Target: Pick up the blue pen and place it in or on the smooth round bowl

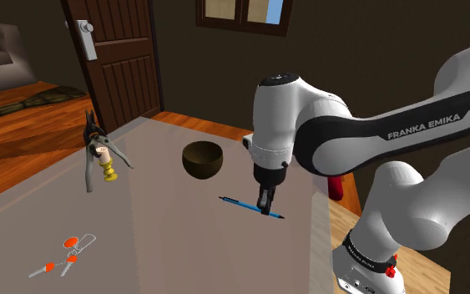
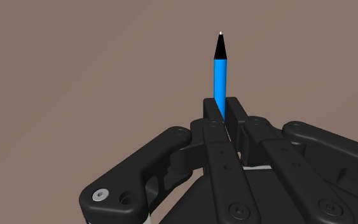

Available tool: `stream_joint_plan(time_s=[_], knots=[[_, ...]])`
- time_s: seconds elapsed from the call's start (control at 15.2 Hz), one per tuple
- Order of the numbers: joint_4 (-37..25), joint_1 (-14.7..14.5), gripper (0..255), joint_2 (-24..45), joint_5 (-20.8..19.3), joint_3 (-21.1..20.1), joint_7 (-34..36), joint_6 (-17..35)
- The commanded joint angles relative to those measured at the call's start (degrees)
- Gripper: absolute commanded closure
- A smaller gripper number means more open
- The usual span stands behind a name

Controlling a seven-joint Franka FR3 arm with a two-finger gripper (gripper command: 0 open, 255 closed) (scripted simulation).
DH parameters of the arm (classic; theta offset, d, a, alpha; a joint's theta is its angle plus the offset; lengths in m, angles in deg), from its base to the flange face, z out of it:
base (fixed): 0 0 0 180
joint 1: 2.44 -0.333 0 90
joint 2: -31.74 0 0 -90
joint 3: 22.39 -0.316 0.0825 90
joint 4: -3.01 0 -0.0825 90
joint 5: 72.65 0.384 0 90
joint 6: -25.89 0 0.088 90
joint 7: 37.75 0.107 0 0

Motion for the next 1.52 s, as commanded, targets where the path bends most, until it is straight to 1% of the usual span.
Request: stream_joint_plan(time_s=[0.0,1.12,1.45], knots=[[-1.25,0.03,255,-0.71,-0.21,0.35,-0.03,-1.99],[-12.55,0.57,255,-2.97,-1.8,2.56,0.05,-15.55],[-19.08,3.96,255,5.83,-5.54,5.12,-3.67,-13.57]])
